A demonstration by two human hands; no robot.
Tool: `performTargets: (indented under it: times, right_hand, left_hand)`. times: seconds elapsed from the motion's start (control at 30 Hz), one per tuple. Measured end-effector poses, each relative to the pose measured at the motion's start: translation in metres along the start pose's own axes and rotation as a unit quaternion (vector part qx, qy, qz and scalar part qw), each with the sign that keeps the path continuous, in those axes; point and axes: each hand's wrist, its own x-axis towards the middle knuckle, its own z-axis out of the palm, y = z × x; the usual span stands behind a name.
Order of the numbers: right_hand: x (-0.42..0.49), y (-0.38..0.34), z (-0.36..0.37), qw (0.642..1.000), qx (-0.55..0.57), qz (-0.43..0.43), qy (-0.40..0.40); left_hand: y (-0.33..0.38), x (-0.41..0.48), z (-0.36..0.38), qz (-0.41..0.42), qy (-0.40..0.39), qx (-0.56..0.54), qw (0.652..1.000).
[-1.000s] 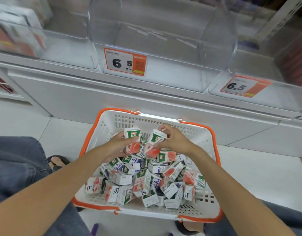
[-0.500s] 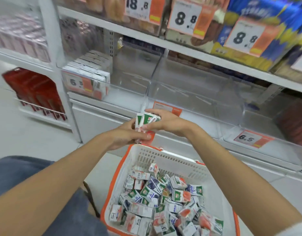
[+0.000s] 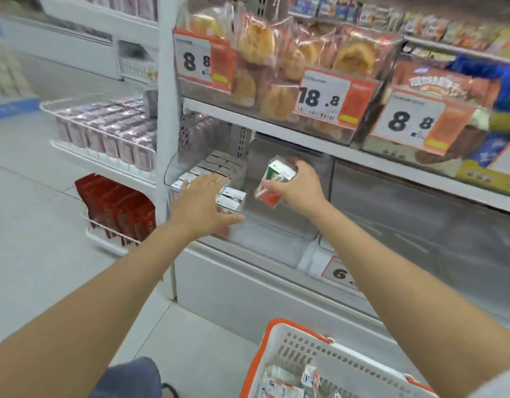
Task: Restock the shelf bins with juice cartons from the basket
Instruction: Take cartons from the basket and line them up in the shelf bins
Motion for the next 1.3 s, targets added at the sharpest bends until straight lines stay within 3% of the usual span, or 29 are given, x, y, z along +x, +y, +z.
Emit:
performTargets:
  times: [0.13, 0.23, 0.3, 0.37, 0.43, 0.67, 0.83, 1.03, 1.13, 1.2, 1.3]
  right_hand:
    - [0.035, 0.019, 0.032, 0.999, -0.029, 0.041, -0.001]
    - [0.047, 0.024, 0.057, 0.992, -0.045, 0.049, -0.106]
    - [0.049, 0.024, 0.069, 0.97, 0.038, 0.089, -0.223]
    - [0.05, 0.027, 0.077, 0.946, 0.141, 0.145, -0.255]
    - [0.05, 0.033, 0.082, 0.933, 0.196, 0.173, -0.248]
    - [0.042, 0.037, 0.084, 0.938, 0.2, 0.158, -0.233]
    - [0.015, 0.024, 0.054, 0.988, -0.026, 0.008, -0.149]
    - [-0.071, 0.03, 0.004, 0.974, -0.174, -0.119, -0.081]
    - [-0.129, 0.051, -0.019, 0.97, -0.168, -0.177, -0.001]
    - [-0.165, 0.084, -0.033, 0.974, -0.16, -0.162, -0.008]
    - [-0.225, 0.158, -0.049, 0.984, -0.129, 0.0, -0.122]
  left_hand:
    - [-0.02, 0.014, 0.031, 0.024, -0.035, 0.151, 0.988]
    - [-0.031, 0.015, 0.044, 0.039, -0.008, 0.188, 0.981]
    - [-0.032, 0.017, 0.045, 0.047, 0.0, 0.187, 0.981]
    - [-0.031, 0.017, 0.044, 0.048, 0.004, 0.183, 0.982]
    - [-0.03, 0.016, 0.043, 0.049, 0.007, 0.184, 0.982]
    - [-0.025, 0.013, 0.038, 0.038, -0.014, 0.184, 0.982]
    - [-0.008, 0.004, 0.029, 0.004, -0.037, 0.181, 0.983]
    - [0.049, -0.041, 0.033, 0.032, 0.045, 0.087, 0.995]
    - [0.071, -0.077, 0.055, 0.017, -0.009, 0.044, 0.999]
    - [0.082, -0.103, 0.078, 0.013, -0.076, 0.044, 0.996]
    - [0.096, -0.146, 0.118, -0.007, -0.189, 0.032, 0.981]
